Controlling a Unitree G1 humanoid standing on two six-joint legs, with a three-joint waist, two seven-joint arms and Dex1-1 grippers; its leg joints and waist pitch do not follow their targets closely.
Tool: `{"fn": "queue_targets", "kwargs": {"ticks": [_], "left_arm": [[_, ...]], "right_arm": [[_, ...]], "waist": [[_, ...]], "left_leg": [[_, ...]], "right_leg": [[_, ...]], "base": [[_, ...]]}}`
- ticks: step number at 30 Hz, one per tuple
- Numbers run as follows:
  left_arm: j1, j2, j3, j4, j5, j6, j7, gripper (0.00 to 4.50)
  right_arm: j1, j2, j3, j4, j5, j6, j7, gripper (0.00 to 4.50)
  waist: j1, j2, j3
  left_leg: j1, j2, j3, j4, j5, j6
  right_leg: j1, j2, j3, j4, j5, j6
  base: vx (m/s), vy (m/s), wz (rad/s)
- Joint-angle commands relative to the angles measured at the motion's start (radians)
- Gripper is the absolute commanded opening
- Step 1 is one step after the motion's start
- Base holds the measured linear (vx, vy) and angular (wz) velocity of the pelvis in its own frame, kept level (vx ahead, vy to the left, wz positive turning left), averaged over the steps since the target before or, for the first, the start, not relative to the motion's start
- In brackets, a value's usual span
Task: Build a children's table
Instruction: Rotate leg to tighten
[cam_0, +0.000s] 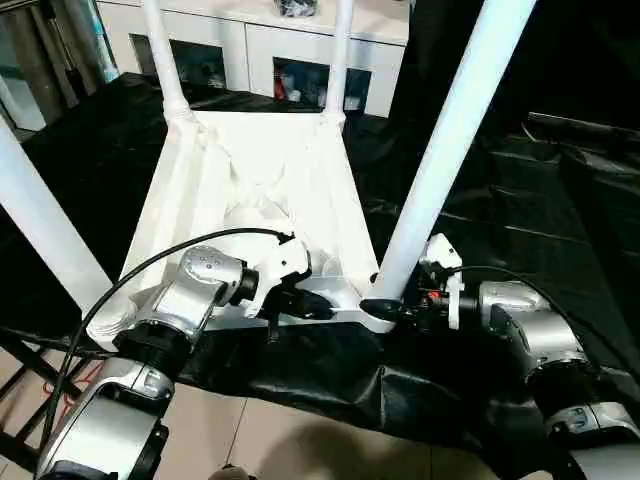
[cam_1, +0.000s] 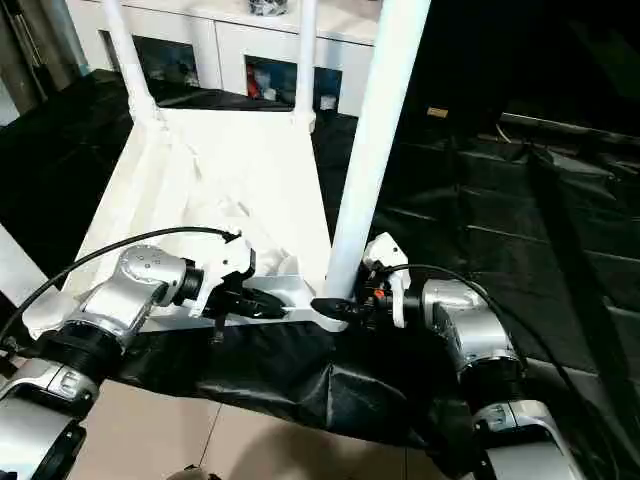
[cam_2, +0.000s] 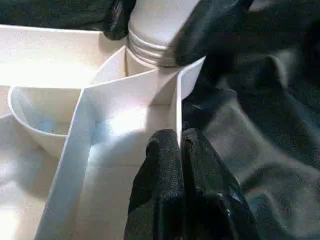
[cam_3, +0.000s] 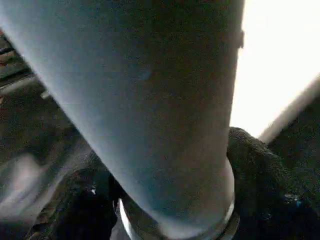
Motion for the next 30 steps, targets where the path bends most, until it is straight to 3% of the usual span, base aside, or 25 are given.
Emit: {"fn": "queue_targets", "kwargs": {"ticks": [1, 4, 8, 11, 13, 15, 17, 20, 23, 26, 30], "left_arm": [[-0.026, -0.073, -0.004, -0.008, -0.018, 0.013, 0.073, 0.0], [-0.04, -0.112, -0.003, 0.011, -0.004, 0.031, 0.142, 0.0], [-0.057, -0.168, -0.008, 0.032, 0.015, 0.054, 0.228, 0.0], [-0.056, -0.196, -0.022, 0.027, 0.031, 0.069, 0.261, 0.0], [-0.055, -0.199, -0.026, 0.023, 0.033, 0.071, 0.264, 0.0], [-0.051, -0.199, -0.029, 0.017, 0.032, 0.072, 0.26, 0.0], [-0.047, -0.183, -0.03, 0.011, 0.027, 0.062, 0.225, 0.0], [-0.046, -0.173, -0.03, 0.01, 0.024, 0.057, 0.206, 0.0], [-0.037, -0.137, -0.037, -0.002, 0.01, 0.041, 0.14, 0.0], [-0.029, -0.104, -0.039, -0.011, 0.003, 0.025, 0.078, 0.0], [-0.026, -0.085, -0.038, -0.013, 0.003, 0.018, 0.053, 0.0]], "right_arm": [[-0.024, 0.06, 0.028, 0.056, -0.035, -0.011, -0.12, 2.66], [-0.061, 0.108, -0.012, 0.134, -0.05, -0.014, -0.308, 2.66], [-0.098, 0.172, -0.035, 0.198, -0.061, -0.021, -0.48, 2.66], [-0.11, 0.214, -0.04, 0.205, -0.063, -0.053, -0.498, 3.38], [-0.114, 0.22, -0.044, 0.205, -0.055, -0.059, -0.49, 3.46], [-0.118, 0.219, -0.044, 0.203, -0.048, -0.071, -0.472, 3.55], [-0.108, 0.188, 0.006, 0.177, -0.07, -0.093, -0.381, 3.89], [-0.099, 0.171, 0.022, 0.158, -0.068, -0.095, -0.324, 3.89], [-0.062, 0.113, 0.056, 0.082, -0.031, -0.089, -0.135, 3.89], [-0.04, 0.062, 0.064, 0.035, -0.004, -0.067, -0.013, 3.89], [-0.033, 0.034, 0.063, 0.016, 0.016, -0.042, 0.051, 3.76]], "waist": [[-0.008, -0.001, -0.054], [-0.023, 0.0, -0.055], [-0.03, 0.0, -0.056], [-0.033, 0.002, -0.06], [-0.031, 0.002, -0.062], [-0.03, 0.001, -0.062], [-0.029, 0.001, -0.061], [-0.027, -0.001, -0.06], [-0.02, -0.003, -0.062], [-0.018, -0.003, -0.063], [-0.01, 0.0, -0.061]], "left_leg": [[0.011, 0.03, -0.018, -0.066, -0.255, 0.006], [0.013, 0.028, -0.021, -0.067, -0.278, -0.002], [0.014, 0.027, -0.019, -0.066, -0.282, 0.001], [0.012, 0.027, -0.017, -0.064, -0.253, 0.011], [0.011, 0.027, -0.016, -0.063, -0.237, 0.024], [0.008, 0.026, -0.015, -0.062, -0.228, 0.033], [0.008, 0.026, -0.014, -0.062, -0.227, 0.042], [0.007, 0.026, -0.015, -0.061, -0.23, 0.049], [0.007, 0.027, -0.014, -0.06, -0.22, 0.061], [0.007, 0.03, -0.014, -0.059, -0.201, 0.079], [0.009, 0.035, -0.012, -0.059, -0.203, 0.073]], "right_leg": [[0.042, -0.072, 0.045, -0.087, -0.326, -0.19], [0.04, -0.07, 0.045, -0.096, -0.382, -0.164], [0.038, -0.068, 0.046, -0.097, -0.371, -0.165], [0.04, -0.066, 0.047, -0.089, -0.286, -0.184], [0.044, -0.066, 0.048, -0.085, -0.251, -0.194], [0.046, -0.065, 0.048, -0.083, -0.229, -0.199], [0.047, -0.065, 0.047, -0.083, -0.224, -0.204], [0.049, -0.066, 0.047, -0.085, -0.234, -0.201], [0.053, -0.065, 0.047, -0.083, -0.214, -0.203], [0.051, -0.064, 0.047, -0.076, -0.165, -0.225], [0.049, -0.066, 0.046, -0.075, -0.167, -0.239]], "base": [[0.0, 0.0, 0.0], [0.0, 0.0, 0.0], [0.0, 0.0, 0.0], [0.0, 0.0, 0.0], [0.0, 0.0, 0.0], [0.0, 0.0, 0.0], [0.0, 0.0, 0.0], [0.0, 0.0, 0.0], [0.0, 0.0, 0.0], [0.0, 0.0, 0.0], [0.0, 0.0, 0.0]]}}
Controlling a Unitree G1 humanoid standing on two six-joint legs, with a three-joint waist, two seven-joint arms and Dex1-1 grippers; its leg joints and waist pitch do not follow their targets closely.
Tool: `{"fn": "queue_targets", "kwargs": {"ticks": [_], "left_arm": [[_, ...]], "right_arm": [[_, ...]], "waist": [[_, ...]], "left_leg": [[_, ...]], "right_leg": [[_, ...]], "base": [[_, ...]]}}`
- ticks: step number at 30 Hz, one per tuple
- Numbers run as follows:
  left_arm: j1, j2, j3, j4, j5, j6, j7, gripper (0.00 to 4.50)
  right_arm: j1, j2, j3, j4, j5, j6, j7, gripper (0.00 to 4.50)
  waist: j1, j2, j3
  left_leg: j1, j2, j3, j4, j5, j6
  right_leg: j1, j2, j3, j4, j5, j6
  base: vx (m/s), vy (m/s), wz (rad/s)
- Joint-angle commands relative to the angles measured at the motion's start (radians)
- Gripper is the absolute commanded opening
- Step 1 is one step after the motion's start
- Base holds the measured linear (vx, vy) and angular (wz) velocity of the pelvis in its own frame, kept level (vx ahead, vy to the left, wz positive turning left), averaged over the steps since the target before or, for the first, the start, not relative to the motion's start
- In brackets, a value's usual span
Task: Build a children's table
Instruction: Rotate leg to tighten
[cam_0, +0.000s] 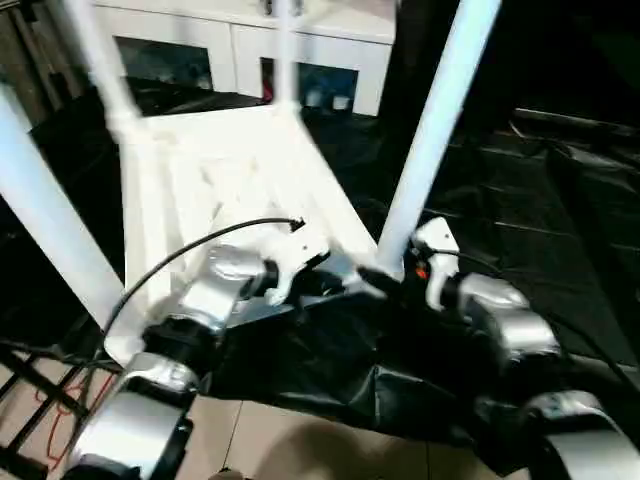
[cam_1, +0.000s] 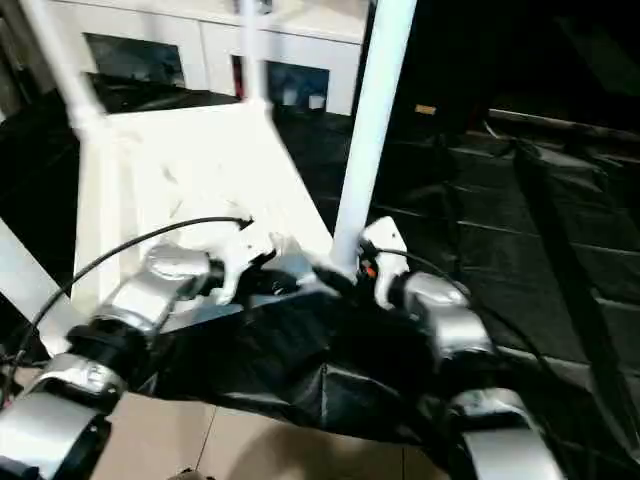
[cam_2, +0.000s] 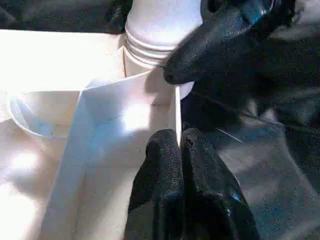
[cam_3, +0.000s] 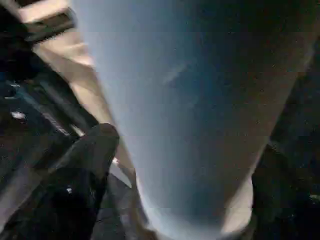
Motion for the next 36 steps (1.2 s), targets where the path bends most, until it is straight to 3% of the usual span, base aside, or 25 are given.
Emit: {"fn": "queue_targets", "kwargs": {"ticks": [1, 7, 12, 19, 21, 24, 27, 29, 32, 34, 36], "left_arm": [[0.0, -0.03, -0.04, -0.028, -0.027, -0.034, -0.028, 0.0], [0.018, 0.021, -0.049, -0.061, -0.062, -0.048, -0.174, 0.0], [0.02, 0.03, -0.05, -0.057, -0.059, -0.048, -0.188, 0.0], [0.021, 0.024, -0.047, -0.055, -0.053, -0.034, -0.16, 0.0], [0.009, 0.006, -0.038, -0.038, -0.039, -0.028, -0.106, 0.0], [-0.008, -0.024, -0.026, -0.016, -0.025, -0.021, -0.031, 0.0], [-0.019, -0.064, -0.027, -0.009, -0.014, 0.004, 0.036, 0.0], [-0.023, -0.085, -0.028, -0.008, -0.008, 0.022, 0.071, 0.0], [-0.031, -0.123, -0.026, -0.003, 0.003, 0.044, 0.138, 0.0], [-0.037, -0.145, -0.023, 0.003, 0.007, 0.055, 0.177, 0.0], [-0.035, -0.153, -0.024, 0.001, 0.009, 0.055, 0.186, 0.0]], "right_arm": [[0.007, 0.022, 0.068, -0.049, 0.029, 0.018, 0.112, 3.64], [0.042, -0.041, 0.105, -0.108, 0.027, 0.067, 0.247, 3.25], [0.051, -0.046, 0.113, -0.124, 0.03, 0.083, 0.264, 2.72], [0.066, -0.03, 0.11, -0.146, 0.037, 0.104, 0.251, 2.64], [0.07, -0.006, 0.101, -0.144, 0.033, 0.107, 0.203, 2.64], [0.042, 0.047, 0.061, -0.071, 0.004, 0.092, 0.029, 2.64], [-0.007, 0.112, 0.009, 0.044, -0.031, 0.068, -0.212, 2.63], [-0.026, 0.145, -0.012, 0.079, -0.034, 0.075, -0.307, 2.63], [-0.051, 0.193, -0.022, 0.123, -0.063, 0.052, -0.455, 2.62], [-0.064, 0.222, -0.027, 0.151, -0.073, 0.012, -0.5, 3.17], [-0.07, 0.238, -0.028, 0.159, -0.071, -0.011, -0.497, 3.33]], "waist": [[0.001, 0.0, -0.06], [0.018, 0.002, -0.061], [0.021, 0.002, -0.061], [0.022, 0.002, -0.063], [0.021, 0.003, -0.061], [0.014, 0.002, -0.055], [-0.004, 0.004, -0.049], [-0.018, 0.004, -0.049], [-0.028, 0.003, -0.052], [-0.032, 0.004, -0.052], [-0.032, 0.004, -0.053]], "left_leg": [[0.013, 0.035, -0.012, -0.059, -0.208, 0.067], [0.012, 0.036, -0.009, -0.058, -0.199, 0.063], [0.013, 0.036, -0.011, -0.06, -0.213, 0.044], [0.012, 0.035, -0.011, -0.058, -0.188, 0.049], [0.013, 0.035, -0.011, -0.059, -0.199, 0.046], [0.017, 0.033, -0.015, -0.064, -0.262, 0.021], [0.017, 0.029, -0.024, -0.071, -0.317, -0.021], [0.018, 0.027, -0.03, -0.071, -0.348, -0.023], [0.018, 0.026, -0.028, -0.069, -0.34, -0.013], [0.021, 0.026, -0.025, -0.067, -0.342, -0.01], [0.02, 0.025, -0.023, -0.067, -0.334, -0.002]], "right_leg": [[0.049, -0.065, 0.047, -0.074, -0.174, -0.239], [0.049, -0.065, 0.046, -0.071, -0.173, -0.227], [0.048, -0.067, 0.046, -0.072, -0.199, -0.226], [0.05, -0.067, 0.045, -0.068, -0.158, -0.231], [0.047, -0.067, 0.046, -0.072, -0.173, -0.229], [0.043, -0.071, 0.045, -0.086, -0.302, -0.197], [0.037, -0.074, 0.042, -0.098, -0.453, -0.153], [0.037, -0.074, 0.039, -0.108, -0.513, -0.121], [0.033, -0.071, 0.042, -0.108, -0.486, -0.127], [0.029, -0.069, 0.043, -0.108, -0.464, -0.138], [0.03, -0.067, 0.044, -0.107, -0.438, -0.146]], "base": [[0.0, 0.0, 0.0], [0.0, 0.0, 0.0], [0.0, 0.0, 0.0], [0.0, 0.0, 0.0], [0.0, 0.0, 0.0], [0.0, 0.0, 0.0], [0.0, 0.0, 0.0], [0.0, 0.0, 0.0], [0.0, 0.0, 0.0], [0.0, 0.0, 0.0], [0.0, 0.0, 0.0]]}}
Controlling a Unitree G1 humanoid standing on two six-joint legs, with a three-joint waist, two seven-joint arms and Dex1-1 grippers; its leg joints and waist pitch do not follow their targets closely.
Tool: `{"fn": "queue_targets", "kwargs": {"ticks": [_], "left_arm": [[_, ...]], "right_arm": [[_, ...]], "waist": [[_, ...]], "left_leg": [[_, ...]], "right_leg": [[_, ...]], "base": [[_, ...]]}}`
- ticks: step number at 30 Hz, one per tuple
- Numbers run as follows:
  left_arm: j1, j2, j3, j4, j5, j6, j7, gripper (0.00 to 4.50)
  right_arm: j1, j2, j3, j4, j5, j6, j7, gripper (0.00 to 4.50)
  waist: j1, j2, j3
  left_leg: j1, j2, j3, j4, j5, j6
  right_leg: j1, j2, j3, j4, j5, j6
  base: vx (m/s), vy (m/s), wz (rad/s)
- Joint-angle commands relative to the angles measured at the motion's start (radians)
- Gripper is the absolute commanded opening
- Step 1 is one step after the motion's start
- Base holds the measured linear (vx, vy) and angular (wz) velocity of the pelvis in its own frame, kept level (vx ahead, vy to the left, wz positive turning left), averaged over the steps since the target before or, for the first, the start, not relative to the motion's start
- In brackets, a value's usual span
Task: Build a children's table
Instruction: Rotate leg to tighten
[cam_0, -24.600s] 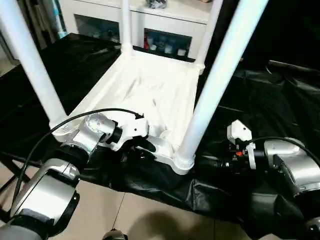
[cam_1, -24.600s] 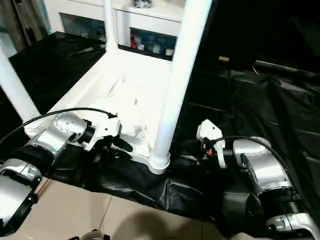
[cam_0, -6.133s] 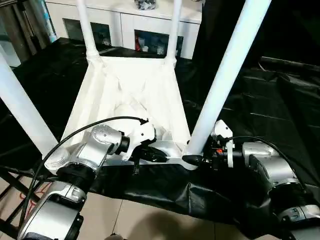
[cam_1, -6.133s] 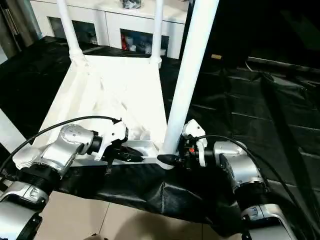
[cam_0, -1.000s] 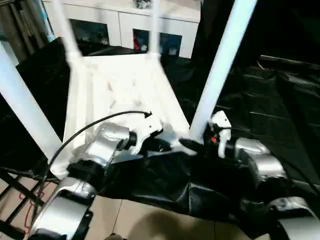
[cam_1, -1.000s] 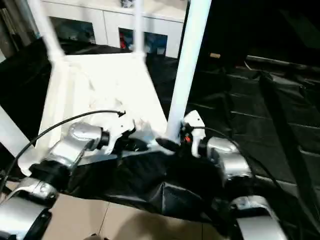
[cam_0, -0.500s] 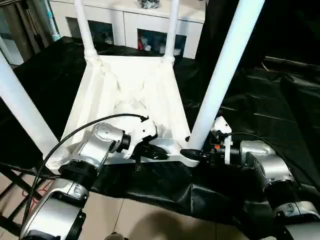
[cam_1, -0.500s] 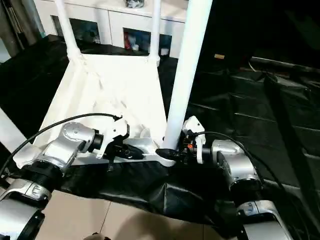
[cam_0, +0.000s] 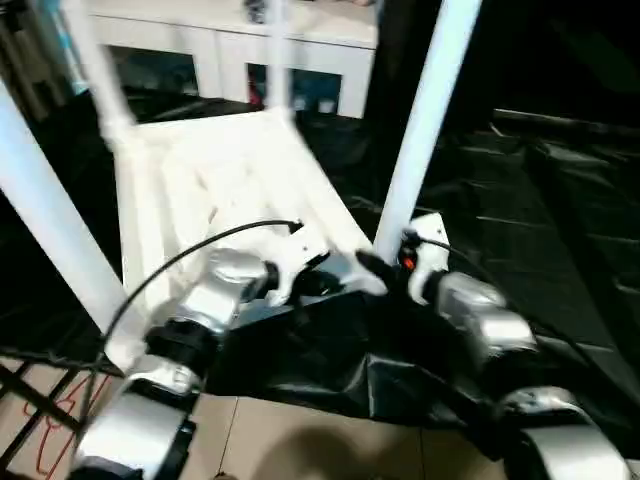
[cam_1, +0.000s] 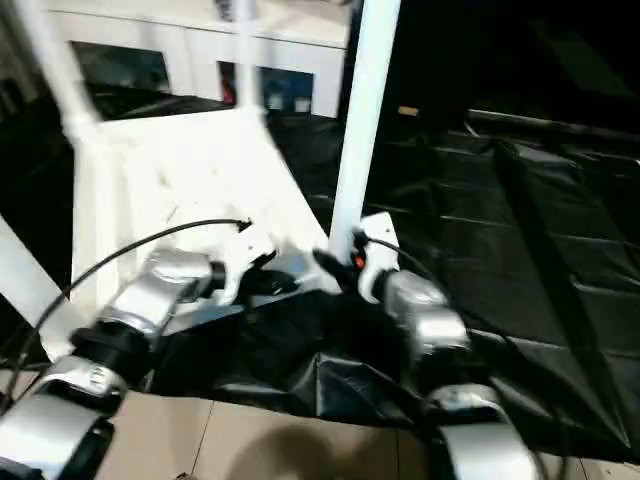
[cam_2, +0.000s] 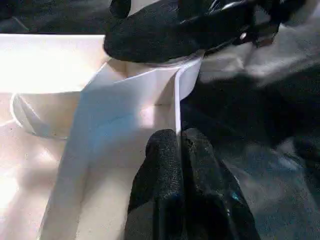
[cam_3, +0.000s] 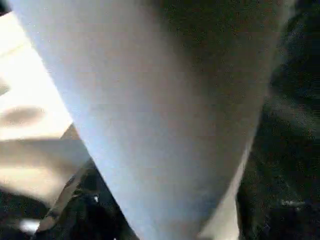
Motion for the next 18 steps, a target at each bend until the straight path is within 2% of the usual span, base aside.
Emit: {"fn": "queue_targets", "kwargs": {"ticks": [1, 4, 7, 11, 14, 18], "left_arm": [[-0.022, -0.08, -0.044, -0.023, -0.02, -0.016, -0.023, 0.0], [-0.009, -0.062, -0.052, -0.04, -0.024, -0.031, -0.059, 0.0], [0.0, -0.044, -0.059, -0.051, -0.032, -0.042, -0.083, 0.0], [0.01, -0.007, -0.063, -0.061, -0.036, -0.063, -0.14, 0.0], [0.016, 0.02, -0.065, -0.066, -0.042, -0.081, -0.189, 0.0], [0.026, 0.059, -0.065, -0.075, -0.064, -0.113, -0.274, 0.0]], "right_arm": [[-0.007, 0.067, 0.057, 0.044, -0.026, 0.021, 0.026, 3.33], [-0.007, 0.048, 0.081, 0.022, -0.028, -0.003, 0.099, 3.74], [-0.005, 0.026, 0.096, 0.012, -0.031, -0.023, 0.144, 3.87], [0.026, -0.032, 0.122, -0.052, 0.005, -0.013, 0.35, 4.22], [0.062, -0.083, 0.153, -0.12, 0.028, 0.01, 0.494, 4.22], [0.09, -0.145, 0.17, -0.174, 0.055, 0.038, 0.642, 4.06]], "waist": [[0.002, -0.001, -0.055], [0.003, 0.001, -0.057], [0.004, 0.002, -0.058], [0.008, 0.0, -0.059], [0.015, 0.0, -0.06], [0.029, 0.0, -0.059]], "left_leg": [[0.007, 0.025, -0.02, -0.069, -0.321, 0.009], [0.003, 0.027, -0.018, -0.068, -0.293, 0.024], [0.002, 0.027, -0.017, -0.067, -0.278, 0.034], [0.001, 0.028, -0.012, -0.063, -0.251, 0.063], [0.003, 0.03, -0.012, -0.063, -0.222, 0.078], [0.006, 0.032, -0.011, -0.064, -0.224, 0.074]], "right_leg": [[0.033, -0.066, 0.044, -0.102, -0.406, -0.156], [0.037, -0.065, 0.046, -0.093, -0.33, -0.176], [0.041, -0.065, 0.046, -0.088, -0.281, -0.197], [0.045, -0.064, 0.048, -0.085, -0.23, -0.214], [0.046, -0.063, 0.047, -0.08, -0.188, -0.228], [0.047, -0.063, 0.046, -0.079, -0.193, -0.234]], "base": [[0.0, 0.0, 0.0], [0.0, 0.0, 0.0], [0.0, 0.0, 0.0], [0.0, 0.0, 0.0], [0.0, 0.0, 0.0], [0.0, 0.0, 0.0]]}}
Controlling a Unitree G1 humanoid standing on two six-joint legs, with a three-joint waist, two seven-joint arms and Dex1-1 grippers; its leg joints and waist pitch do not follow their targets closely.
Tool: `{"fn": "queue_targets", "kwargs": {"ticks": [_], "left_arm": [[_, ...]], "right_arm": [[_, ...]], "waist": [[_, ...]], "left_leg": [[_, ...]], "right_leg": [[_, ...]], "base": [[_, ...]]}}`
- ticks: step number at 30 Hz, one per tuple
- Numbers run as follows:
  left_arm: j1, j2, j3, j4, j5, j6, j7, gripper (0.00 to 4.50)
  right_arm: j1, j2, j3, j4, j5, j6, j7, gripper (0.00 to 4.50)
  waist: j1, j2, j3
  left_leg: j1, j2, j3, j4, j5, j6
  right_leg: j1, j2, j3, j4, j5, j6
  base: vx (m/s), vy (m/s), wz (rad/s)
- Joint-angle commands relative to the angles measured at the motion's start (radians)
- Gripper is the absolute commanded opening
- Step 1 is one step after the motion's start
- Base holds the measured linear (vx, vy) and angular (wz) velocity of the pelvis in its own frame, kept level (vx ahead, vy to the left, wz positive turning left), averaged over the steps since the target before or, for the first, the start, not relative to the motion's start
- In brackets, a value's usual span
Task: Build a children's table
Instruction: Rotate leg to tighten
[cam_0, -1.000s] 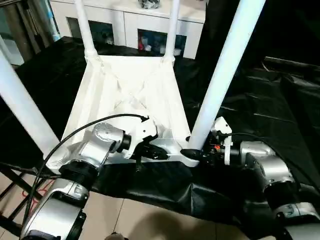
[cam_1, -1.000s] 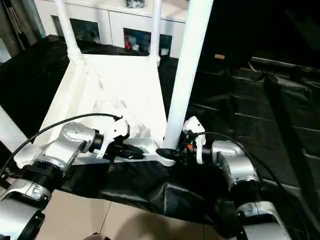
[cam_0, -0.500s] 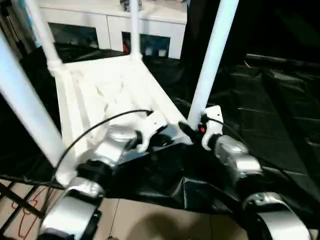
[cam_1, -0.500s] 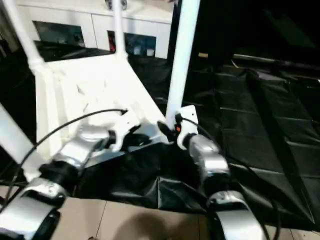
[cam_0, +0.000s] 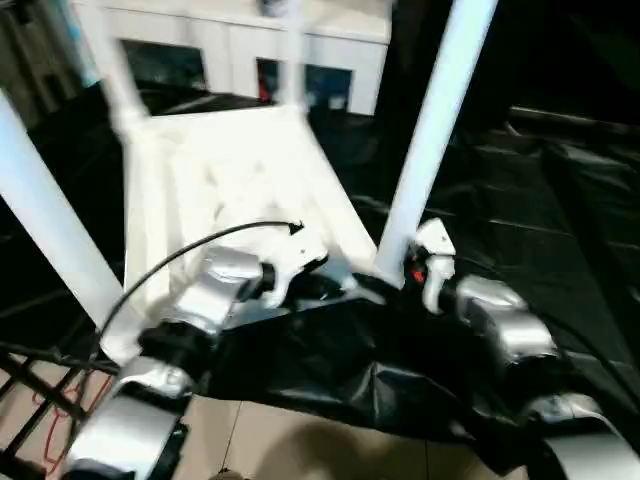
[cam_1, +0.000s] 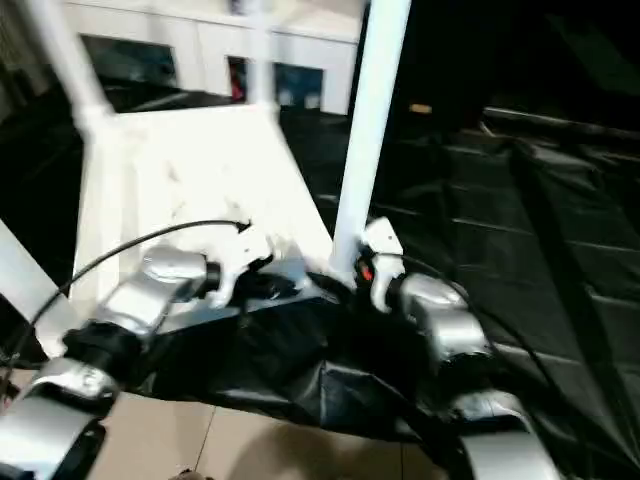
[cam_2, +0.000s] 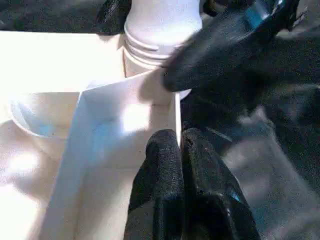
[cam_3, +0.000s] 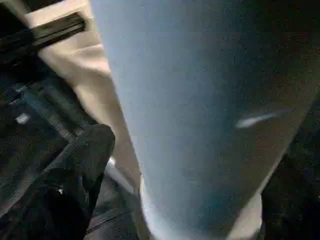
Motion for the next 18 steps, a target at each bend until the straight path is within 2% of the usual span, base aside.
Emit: {"fn": "queue_targets", "kwargs": {"ticks": [1, 3, 8, 10, 11, 14, 18], "left_arm": [[-0.002, -0.033, -0.044, -0.032, -0.033, -0.036, -0.041, 0.0], [0.0, -0.014, -0.047, -0.027, -0.038, -0.062, -0.078, 0.0], [-0.005, 0.006, -0.044, -0.008, -0.033, -0.075, -0.105, 0.0], [-0.006, 0.01, -0.042, -0.005, -0.033, -0.079, -0.112, 0.0], [-0.005, 0.015, -0.042, -0.005, -0.034, -0.081, -0.12, 0.0], [-0.005, 0.016, -0.042, -0.003, -0.034, -0.084, -0.122, 0.0], [-0.011, -0.004, -0.027, 0.002, -0.036, -0.057, -0.061, 0.0]], "right_arm": [[0.012, 0.021, 0.072, -0.038, 0.027, 0.018, 0.111, 3.96], [0.026, -0.009, 0.087, -0.068, 0.036, 0.047, 0.181, 3.78], [0.039, -0.033, 0.102, -0.101, 0.043, 0.085, 0.236, 3.38], [0.043, -0.036, 0.103, -0.112, 0.046, 0.097, 0.245, 3.31], [0.047, -0.038, 0.103, -0.123, 0.049, 0.106, 0.252, 3.13], [0.048, -0.038, 0.102, -0.126, 0.05, 0.108, 0.252, 2.94], [0.027, -0.006, 0.067, -0.085, 0.031, 0.098, 0.135, 2.68]], "waist": [[0.004, 0.001, -0.058], [0.008, 0.001, -0.058], [0.026, 0.001, -0.058], [0.026, 0.0, -0.058], [0.027, 0.001, -0.06], [0.027, -0.001, -0.061], [0.026, -0.002, -0.06]], "left_leg": [[0.013, 0.036, -0.01, -0.059, -0.234, 0.069], [0.012, 0.037, -0.01, -0.061, -0.242, 0.056], [0.012, 0.037, -0.01, -0.061, -0.233, 0.047], [0.013, 0.036, -0.01, -0.061, -0.233, 0.04], [0.012, 0.036, -0.011, -0.061, -0.225, 0.038], [0.01, 0.035, -0.01, -0.059, -0.21, 0.042], [0.009, 0.035, -0.011, -0.06, -0.214, 0.039]], "right_leg": [[0.046, -0.064, 0.048, -0.079, -0.207, -0.228], [0.045, -0.065, 0.047, -0.078, -0.228, -0.224], [0.045, -0.067, 0.047, -0.078, -0.239, -0.208], [0.044, -0.068, 0.047, -0.078, -0.247, -0.206], [0.046, -0.067, 0.047, -0.077, -0.239, -0.204], [0.046, -0.068, 0.047, -0.074, -0.215, -0.209], [0.046, -0.068, 0.046, -0.075, -0.23, -0.205]], "base": [[0.0, 0.0, 0.0], [0.0, 0.0, 0.0], [0.0, 0.0, 0.0], [0.0, 0.0, 0.0], [0.0, 0.0, 0.0], [0.0, 0.0, 0.0], [0.0, 0.0, 0.0]]}}
